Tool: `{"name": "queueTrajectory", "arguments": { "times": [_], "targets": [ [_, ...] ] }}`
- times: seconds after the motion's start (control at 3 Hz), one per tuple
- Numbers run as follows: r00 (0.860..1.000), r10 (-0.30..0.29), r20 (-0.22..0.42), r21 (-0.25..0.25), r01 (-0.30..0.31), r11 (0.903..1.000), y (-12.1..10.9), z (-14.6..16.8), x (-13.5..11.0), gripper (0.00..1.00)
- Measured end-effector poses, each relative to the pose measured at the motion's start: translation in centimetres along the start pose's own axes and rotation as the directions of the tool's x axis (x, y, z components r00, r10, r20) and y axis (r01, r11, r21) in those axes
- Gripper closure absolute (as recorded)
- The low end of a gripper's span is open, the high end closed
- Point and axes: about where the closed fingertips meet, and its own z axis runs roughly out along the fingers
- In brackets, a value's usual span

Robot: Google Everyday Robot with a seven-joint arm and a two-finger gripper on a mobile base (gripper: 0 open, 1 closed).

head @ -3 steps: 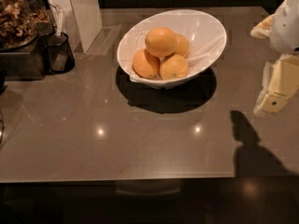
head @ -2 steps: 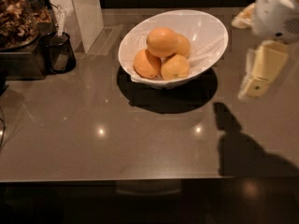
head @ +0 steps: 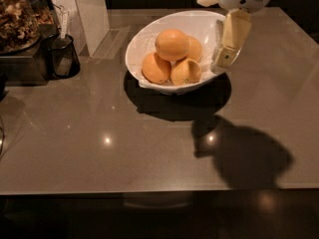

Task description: Pick orange from white bowl

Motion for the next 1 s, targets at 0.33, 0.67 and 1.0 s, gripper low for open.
{"name": "queueTrajectory", "arguments": {
  "times": [0.33,0.67,1.0],
  "targets": [
    [1.000,-0.004,0.009,0.019,0.004,0.9998,-0.5,-0.1,-0.4,0.00],
    [1.000,-0.004,0.009,0.019,0.004,0.9998,-0.5,-0.1,-0.4,0.00],
    [0.999,-0.037,0.019,0.004,0.037,0.9993,-2.6,1.1,-1.0,0.00]
  ]
}}
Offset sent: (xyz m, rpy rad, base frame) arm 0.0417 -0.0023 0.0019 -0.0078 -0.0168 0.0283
